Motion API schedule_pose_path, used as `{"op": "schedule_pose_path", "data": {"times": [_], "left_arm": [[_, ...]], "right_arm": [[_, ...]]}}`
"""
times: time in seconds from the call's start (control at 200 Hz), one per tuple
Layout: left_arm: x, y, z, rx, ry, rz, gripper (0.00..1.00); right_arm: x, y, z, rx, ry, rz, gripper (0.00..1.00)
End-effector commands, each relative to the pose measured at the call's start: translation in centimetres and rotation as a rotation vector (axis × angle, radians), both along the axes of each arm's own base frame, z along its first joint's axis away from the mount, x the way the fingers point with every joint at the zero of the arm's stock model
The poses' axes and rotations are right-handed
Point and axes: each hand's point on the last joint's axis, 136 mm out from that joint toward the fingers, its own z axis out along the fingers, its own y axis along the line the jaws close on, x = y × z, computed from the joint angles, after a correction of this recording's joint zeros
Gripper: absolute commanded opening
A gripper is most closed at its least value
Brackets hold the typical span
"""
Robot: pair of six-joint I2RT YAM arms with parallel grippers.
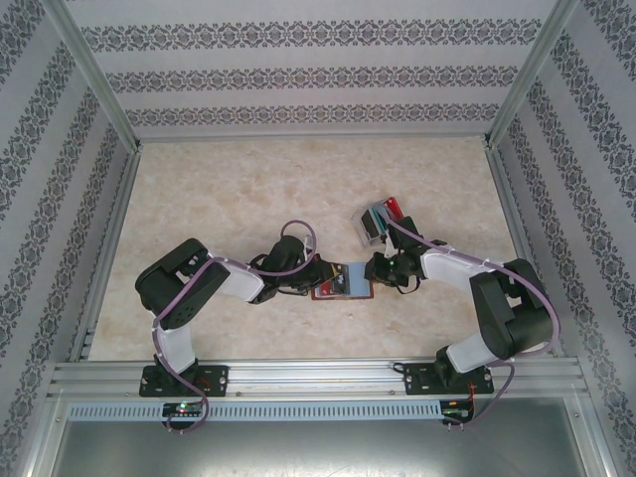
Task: Put the credit cards into the card holder
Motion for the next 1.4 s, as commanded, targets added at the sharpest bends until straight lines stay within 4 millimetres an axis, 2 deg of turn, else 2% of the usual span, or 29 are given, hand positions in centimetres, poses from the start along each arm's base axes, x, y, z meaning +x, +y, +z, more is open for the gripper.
{"op": "schedule_pose_path", "data": {"times": [0.0,0.355,0.445,0.52,0.605,0.664,0.789,1.069,1.149,1.324,1.394], "left_arm": [[-1.1,-0.5,-1.0,0.024,0.04,-0.031,0.07],[-0.8,-2.8,-0.4,0.031,0.029,-0.076,0.12],[-0.9,-2.9,-0.7,0.041,0.041,-0.08,0.17],[-1.2,-2.4,-1.1,0.073,0.05,-0.076,0.21],[-1.3,-1.4,-1.2,0.123,0.051,-0.055,0.22],[-1.3,-0.8,-1.1,0.155,0.043,-0.049,0.28],[-1.3,-0.3,-0.6,0.188,0.029,-0.046,0.29],[-1.5,0.1,-0.3,0.201,0.022,-0.041,0.26],[-1.3,-0.1,-0.3,0.187,0.025,-0.036,0.18],[-1.3,0.1,-0.8,0.183,0.041,-0.01,0.17],[-1.3,0.5,-0.8,0.176,0.037,0.01,0.11]], "right_arm": [[-1.2,-0.3,-1.7,-0.044,0.051,0.02,0.24],[-1.3,-0.1,-1.7,-0.032,0.058,0.025,0.24],[-1.3,-0.1,-1.7,-0.033,0.056,0.025,0.24],[-1.3,-0.2,-1.6,-0.038,0.055,0.021,0.24],[-1.3,-0.2,-1.6,-0.037,0.055,0.022,0.24],[-1.4,-0.2,-1.7,-0.037,0.058,0.024,0.24],[-1.3,-0.2,-1.7,-0.037,0.059,0.023,0.24],[-1.3,-0.1,-1.8,-0.035,0.062,0.026,0.24],[-1.3,0.0,-1.8,-0.033,0.066,0.029,0.24],[-1.3,0.0,-1.8,-0.033,0.064,0.03,0.24],[-1.3,-0.1,-1.8,-0.033,0.065,0.028,0.24]]}}
